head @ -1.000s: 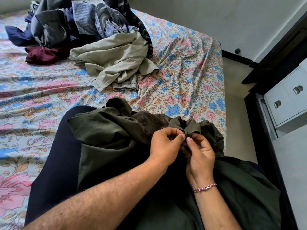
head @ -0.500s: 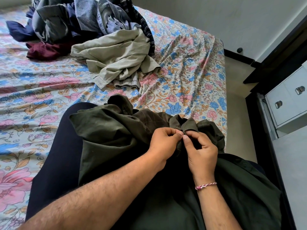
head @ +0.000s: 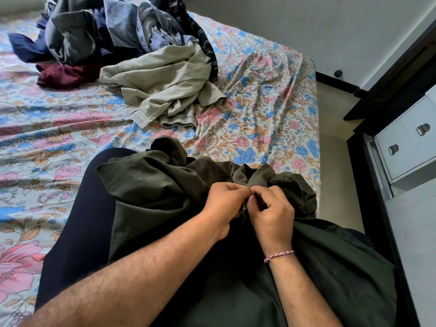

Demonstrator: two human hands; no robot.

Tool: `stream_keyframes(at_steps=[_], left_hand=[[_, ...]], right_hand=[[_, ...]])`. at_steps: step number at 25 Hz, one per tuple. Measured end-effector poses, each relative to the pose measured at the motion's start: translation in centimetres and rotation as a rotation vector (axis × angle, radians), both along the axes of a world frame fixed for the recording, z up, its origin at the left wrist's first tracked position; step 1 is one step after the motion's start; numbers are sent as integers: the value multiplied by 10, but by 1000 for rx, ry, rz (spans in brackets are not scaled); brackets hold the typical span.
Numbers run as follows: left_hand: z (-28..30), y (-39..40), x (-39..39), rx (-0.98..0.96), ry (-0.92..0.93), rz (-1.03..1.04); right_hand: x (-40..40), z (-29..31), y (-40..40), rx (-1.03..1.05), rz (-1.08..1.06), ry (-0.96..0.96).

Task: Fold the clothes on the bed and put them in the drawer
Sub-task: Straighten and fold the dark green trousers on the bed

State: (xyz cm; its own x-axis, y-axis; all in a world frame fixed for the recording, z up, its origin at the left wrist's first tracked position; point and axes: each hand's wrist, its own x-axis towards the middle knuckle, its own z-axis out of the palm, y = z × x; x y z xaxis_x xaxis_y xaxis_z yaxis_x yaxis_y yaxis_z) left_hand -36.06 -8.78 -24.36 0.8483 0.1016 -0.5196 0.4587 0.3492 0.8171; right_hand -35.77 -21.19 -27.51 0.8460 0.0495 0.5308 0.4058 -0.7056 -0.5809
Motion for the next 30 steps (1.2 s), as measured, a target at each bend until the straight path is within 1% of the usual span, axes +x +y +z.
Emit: stream_keyframes(at_steps=[3, 4, 6, 9, 11, 12, 13, 14, 16, 17, 18, 21, 25, 26, 28, 30], left_hand=[[-1, -1, 0, -11, 10, 49], [-1, -1, -1, -23, 6, 58], [-1, 0, -2, -17, -29, 52], [-4, 1, 1, 203, -136, -21], [-2, -1, 7, 270, -179, -82], [0, -1, 10, 307, -203, -124], [0, -1, 13, 394, -241, -173], [-1, 0, 16, 545, -298, -230], [-4, 3, 22, 904, -426, -322], [-6, 4, 25, 1005, -470, -339], [-8, 6, 26, 1031, -488, -340], [-5, 6, 27, 975, -464, -286], [-5, 8, 25, 1121, -442, -324], [-5, 9, 25, 1109, -444, -349], [-2, 13, 27, 1017, -453, -394], [1, 13, 26, 962, -434, -373]], right_hand=[[-4, -3, 2, -28, 29, 11], [-5, -3, 1, -11, 47, 26], [-4, -2, -1, 96, 88, 101], [-2, 0, -3, 300, 95, 220], [0, 1, -5, 416, 65, 239], [1, 1, -6, 425, 52, 212], [3, 0, -8, 381, 39, 161], [4, -2, -9, 288, 27, 96], [7, -6, -12, 81, 3, -31], [9, -8, -13, -2, -4, -84], [12, -8, -13, -73, -4, -130], [19, -6, -15, -206, 25, -216], [19, -6, -15, -196, 77, -186], [19, -6, -15, -203, 76, -190], [17, -4, -16, -209, 61, -214], [14, -4, -15, -174, 57, -207]])
